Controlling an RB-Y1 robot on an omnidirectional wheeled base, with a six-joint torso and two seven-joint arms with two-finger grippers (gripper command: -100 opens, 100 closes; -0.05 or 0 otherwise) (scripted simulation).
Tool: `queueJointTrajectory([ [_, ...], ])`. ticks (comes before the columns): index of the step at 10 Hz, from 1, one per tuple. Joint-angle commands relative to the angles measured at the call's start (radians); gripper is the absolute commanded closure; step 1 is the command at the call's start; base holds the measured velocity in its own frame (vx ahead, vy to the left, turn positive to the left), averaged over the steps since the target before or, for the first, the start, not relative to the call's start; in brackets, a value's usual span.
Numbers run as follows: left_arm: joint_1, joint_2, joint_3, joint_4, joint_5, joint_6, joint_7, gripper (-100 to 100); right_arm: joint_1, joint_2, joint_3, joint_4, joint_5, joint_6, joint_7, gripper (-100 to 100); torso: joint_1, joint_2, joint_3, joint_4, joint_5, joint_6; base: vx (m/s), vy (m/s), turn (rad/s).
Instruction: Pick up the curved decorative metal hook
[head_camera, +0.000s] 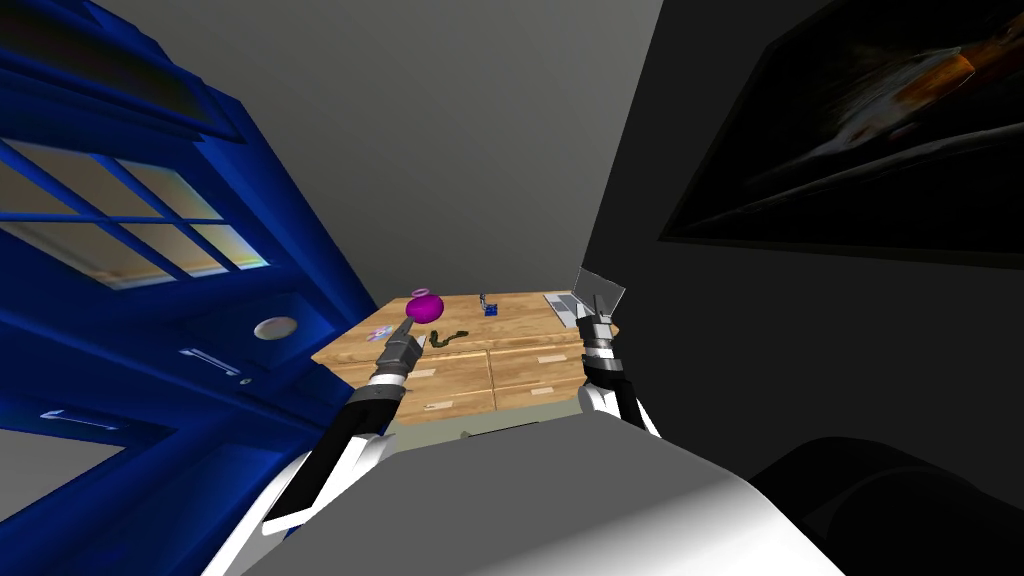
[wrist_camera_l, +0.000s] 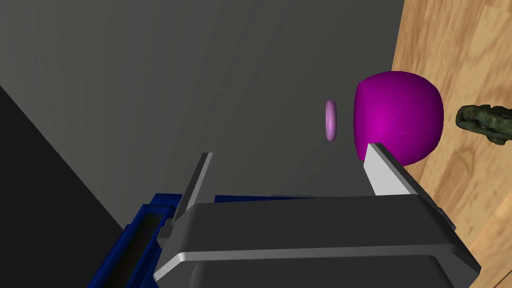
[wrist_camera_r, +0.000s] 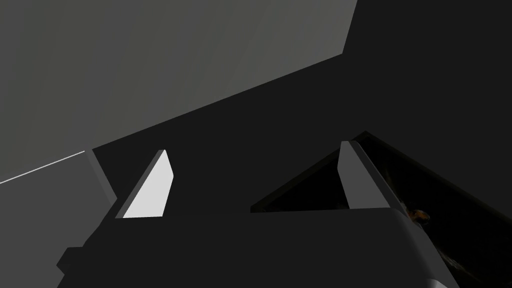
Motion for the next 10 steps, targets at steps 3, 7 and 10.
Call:
queueJointTrajectory([
  [3,-0.005,0.001,0.004,-0.014,-0.001,0.084,0.001,-100,0.000,0.000,0.000,0.000,0.000,0.000,0.000,0,0.000,0.000,0.000,0.000,0.000,0.000,0.022,-0.005,-0.021],
  [7,-0.011,0.000,0.010,-0.025,-0.005,0.182,-0.002,-100,0.000,0.000,0.000,0.000,0.000,0.000,0.000,0,0.000,0.000,0.000,0.000,0.000,0.000,0.022,-0.006,-0.025],
  [10,-0.019,-0.004,0.021,-0.033,-0.010,0.270,-0.008,-100,0.000,0.000,0.000,0.000,0.000,0.000,0.000,0,0.000,0.000,0.000,0.000,0.000,0.000,0.020,-0.004,-0.030],
])
